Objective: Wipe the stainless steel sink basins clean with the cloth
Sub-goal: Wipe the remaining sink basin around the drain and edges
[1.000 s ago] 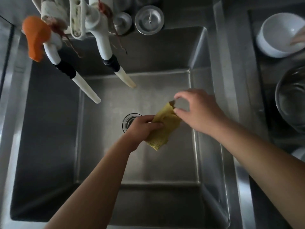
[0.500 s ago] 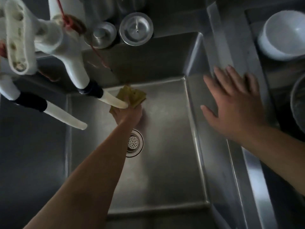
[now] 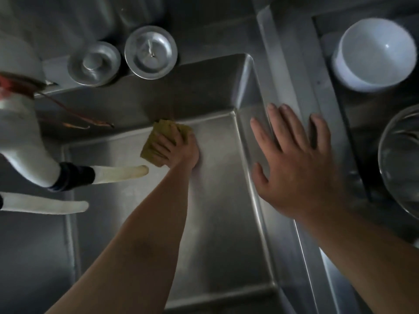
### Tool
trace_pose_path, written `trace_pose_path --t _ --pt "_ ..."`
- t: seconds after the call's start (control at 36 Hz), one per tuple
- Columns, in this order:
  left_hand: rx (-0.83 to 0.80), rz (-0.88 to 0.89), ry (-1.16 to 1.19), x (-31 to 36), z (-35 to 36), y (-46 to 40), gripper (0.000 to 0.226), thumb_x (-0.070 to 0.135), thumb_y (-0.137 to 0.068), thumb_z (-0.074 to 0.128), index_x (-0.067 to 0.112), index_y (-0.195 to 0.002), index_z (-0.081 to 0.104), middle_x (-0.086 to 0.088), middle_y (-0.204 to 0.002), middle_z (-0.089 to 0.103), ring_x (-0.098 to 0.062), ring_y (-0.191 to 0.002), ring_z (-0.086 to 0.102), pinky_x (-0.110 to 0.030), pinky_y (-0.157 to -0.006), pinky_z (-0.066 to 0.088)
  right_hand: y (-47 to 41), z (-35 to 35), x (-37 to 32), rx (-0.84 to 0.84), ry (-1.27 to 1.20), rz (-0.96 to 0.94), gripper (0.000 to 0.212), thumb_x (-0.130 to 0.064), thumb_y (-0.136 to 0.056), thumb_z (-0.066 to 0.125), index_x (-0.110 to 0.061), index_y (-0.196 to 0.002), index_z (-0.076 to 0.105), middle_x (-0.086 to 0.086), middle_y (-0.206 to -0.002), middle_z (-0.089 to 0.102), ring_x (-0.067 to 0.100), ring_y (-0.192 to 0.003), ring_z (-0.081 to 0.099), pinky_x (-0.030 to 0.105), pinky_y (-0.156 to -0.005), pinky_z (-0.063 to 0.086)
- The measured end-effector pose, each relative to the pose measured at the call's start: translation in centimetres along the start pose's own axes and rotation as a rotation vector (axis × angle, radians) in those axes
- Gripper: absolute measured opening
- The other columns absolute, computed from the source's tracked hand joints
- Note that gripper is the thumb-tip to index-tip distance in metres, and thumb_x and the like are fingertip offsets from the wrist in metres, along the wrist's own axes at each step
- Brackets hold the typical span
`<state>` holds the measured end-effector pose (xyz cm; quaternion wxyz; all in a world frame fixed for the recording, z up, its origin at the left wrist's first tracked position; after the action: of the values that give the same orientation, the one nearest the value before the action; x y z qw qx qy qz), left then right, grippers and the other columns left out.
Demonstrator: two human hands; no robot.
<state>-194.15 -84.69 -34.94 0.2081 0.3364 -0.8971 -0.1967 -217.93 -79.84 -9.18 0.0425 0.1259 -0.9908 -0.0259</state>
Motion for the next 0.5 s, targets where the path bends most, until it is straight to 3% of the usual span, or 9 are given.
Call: trace_pose_path --t 0.22,0.33,0.42,0.5 --pt "-0.246 0.492 -0.283 11.2 6.0 6.5 0.067 0.06 -0.098 0.024 0.043 -0.154 -0.008 -0.004 -0.162 -0.025 -0.033 -0.147 -0.024 -0.052 -0.113 -0.021 -0.1 0.4 0.2 -0.046 -0.01 0.016 0.071 -0.038 -0.088 0.043 -0.02 -0.154 0.028 0.009 -0.164 0.015 0.027 -0.152 0.013 0.059 -0.118 0.01" --pt "-0.334 0.58 -0.377 12.2 6.5 5.3 0.065 0.06 -0.096 0.015 0.041 -0.154 -0.008 0.004 -0.162 -0.022 -0.031 -0.148 -0.022 -0.052 -0.116 -0.017 -0.2 0.8 0.3 -0.088 0.015 0.018 0.073 -0.042 -0.087 0.039 -0.021 -0.155 0.024 0.007 -0.166 0.009 0.026 -0.153 0.008 0.059 -0.119 0.008" --pt "-0.393 0.688 -0.521 11.9 6.8 4.5 0.078 0.069 -0.08 -0.003 0.044 -0.154 -0.005 0.006 -0.164 -0.017 -0.035 -0.15 -0.016 -0.059 -0.117 -0.007 -0.1 0.9 0.2 -0.089 0.024 0.019 0.074 -0.043 -0.086 0.038 -0.022 -0.156 0.023 0.006 -0.166 0.008 0.024 -0.153 0.007 0.059 -0.119 0.006" --pt "-0.455 0.693 -0.507 11.2 6.3 7.1 0.065 0.059 -0.097 0.014 0.041 -0.154 -0.009 0.005 -0.164 -0.017 -0.032 -0.15 -0.015 -0.051 -0.119 -0.008 0.0 0.7 0.2 -0.059 0.006 0.018 0.073 -0.044 -0.084 0.041 -0.023 -0.153 0.03 0.007 -0.165 0.014 0.024 -0.152 0.011 0.059 -0.118 0.01"
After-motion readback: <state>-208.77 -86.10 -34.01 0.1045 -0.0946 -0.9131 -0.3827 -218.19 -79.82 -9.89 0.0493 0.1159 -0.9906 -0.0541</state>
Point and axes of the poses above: each hand's wrist, its own y-axis away from the middle knuckle, its own z-axis out of the palm, x = y × z, the point moved 9 cm from there along -y, towards the middle knuckle
